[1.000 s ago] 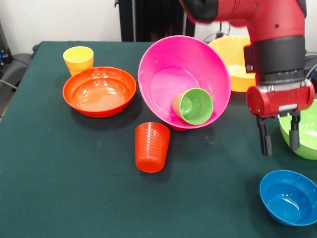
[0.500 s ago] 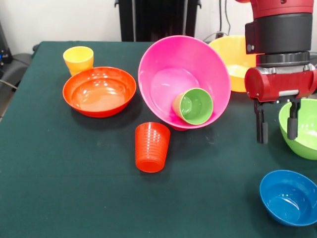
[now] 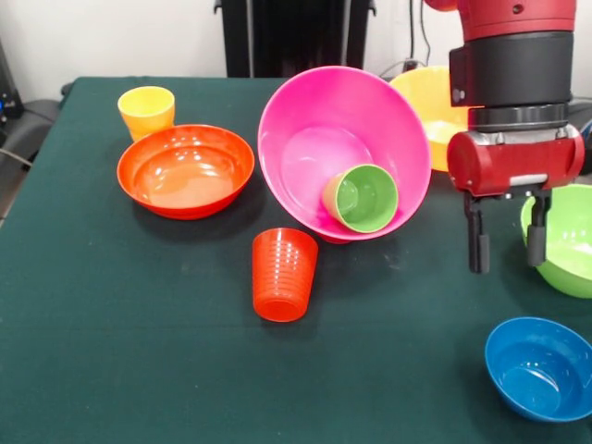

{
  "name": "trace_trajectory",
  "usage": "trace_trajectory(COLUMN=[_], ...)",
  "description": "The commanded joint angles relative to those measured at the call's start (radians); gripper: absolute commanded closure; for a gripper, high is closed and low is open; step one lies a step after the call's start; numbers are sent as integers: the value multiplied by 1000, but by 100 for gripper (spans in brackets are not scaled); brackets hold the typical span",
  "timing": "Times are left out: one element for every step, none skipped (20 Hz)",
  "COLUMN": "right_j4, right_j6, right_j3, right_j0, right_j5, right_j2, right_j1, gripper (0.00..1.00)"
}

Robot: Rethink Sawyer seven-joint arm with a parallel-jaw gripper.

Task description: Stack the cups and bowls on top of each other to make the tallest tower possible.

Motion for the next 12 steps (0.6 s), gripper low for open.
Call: trace_trajectory(right_j4=[26,25,23,27,30,30,31,31,32,31,29,25], right_j6=[-72,-85,-91,-91,-86,-86,-85,-85,-85,-88,-96,-105], right_j3=[67,74,83,93,108,121,133,144,156,162,164,165], right_j0=[-50,-52,-52,-54,-54,-53,-54,-54,-55,-57,-60,-62], right_j5=[227,243,249,259,264,267,270,274,277,277,280,282], right_j2=[90,95,100,107,111,116,120,124,127,134,141,147], right_j1=[-7,-18,-29,-37,-49,-62,-72,-82,-92,-96,-97,-97], gripper=[0,0,0,0,0,0,0,0,0,0,0,0])
